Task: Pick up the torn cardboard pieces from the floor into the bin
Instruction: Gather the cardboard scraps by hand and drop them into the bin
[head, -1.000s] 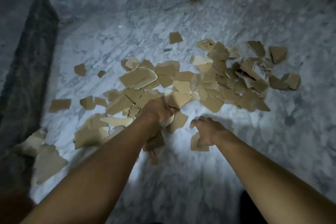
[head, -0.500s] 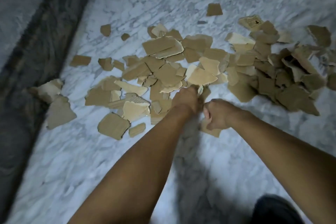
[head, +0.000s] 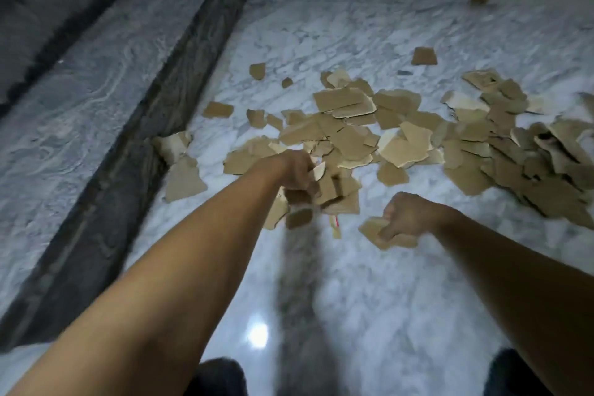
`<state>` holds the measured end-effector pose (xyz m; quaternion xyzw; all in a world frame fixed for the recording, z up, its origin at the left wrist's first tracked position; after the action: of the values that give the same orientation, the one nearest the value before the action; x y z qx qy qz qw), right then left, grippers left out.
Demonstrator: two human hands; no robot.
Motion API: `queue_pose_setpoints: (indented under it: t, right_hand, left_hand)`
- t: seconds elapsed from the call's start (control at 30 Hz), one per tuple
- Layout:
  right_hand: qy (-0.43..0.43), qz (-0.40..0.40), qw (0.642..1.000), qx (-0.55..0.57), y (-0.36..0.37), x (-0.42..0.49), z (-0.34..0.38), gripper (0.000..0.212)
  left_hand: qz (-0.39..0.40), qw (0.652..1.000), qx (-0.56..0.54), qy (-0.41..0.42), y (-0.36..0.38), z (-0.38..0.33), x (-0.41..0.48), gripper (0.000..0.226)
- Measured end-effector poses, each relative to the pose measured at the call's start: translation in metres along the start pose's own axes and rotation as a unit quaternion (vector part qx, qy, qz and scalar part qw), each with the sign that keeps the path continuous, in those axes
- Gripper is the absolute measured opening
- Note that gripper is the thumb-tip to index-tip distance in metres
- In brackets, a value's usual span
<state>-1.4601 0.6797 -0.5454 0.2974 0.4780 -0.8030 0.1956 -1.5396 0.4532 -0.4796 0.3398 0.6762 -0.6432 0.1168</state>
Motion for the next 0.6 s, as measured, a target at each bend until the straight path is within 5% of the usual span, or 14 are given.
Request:
queue_pose_setpoints:
  t: [0.13, 0.33, 0.47, 0.6]
  right_hand:
    - [-0.126, 0.004, 0.989, 0.081, 0.013, -0.01, 0.091, 0.037]
    - [-0.226, -0.045, 0.967, -0.113, 0.058, 0.021, 0.147, 0.029]
    - [-0.227, -0.085, 0.964, -0.108, 0.078, 0.028, 0.143, 0.06]
    - [-0.17, -0.072, 0.976, -0.116, 0.075, 0.033, 0.146, 0.068]
  left_hand:
    - [0.057, 0.991, 0.112, -0.045, 0.017, 0.065, -0.033, 0.064]
    - [-0.035, 0.994, 0.101, -0.012, 0.083, 0.094, -0.01, 0.073]
    - [-0.129, 0.989, 0.061, -0.028, 0.1, 0.101, -0.007, 0.07]
    - [-0.1, 0.994, 0.023, -0.049, 0.096, 0.108, 0.0, 0.056]
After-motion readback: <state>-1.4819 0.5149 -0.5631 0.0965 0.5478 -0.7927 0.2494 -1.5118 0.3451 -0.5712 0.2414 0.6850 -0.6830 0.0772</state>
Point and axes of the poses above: each hand's wrist, its own x-axis towards the middle knuckle, its own y-axis out of the palm, z = x × y, the point moved 4 cm from there along x, towards the middle knuckle, and after that the axes turned 7 degrees about x, right-handed, at the moved point
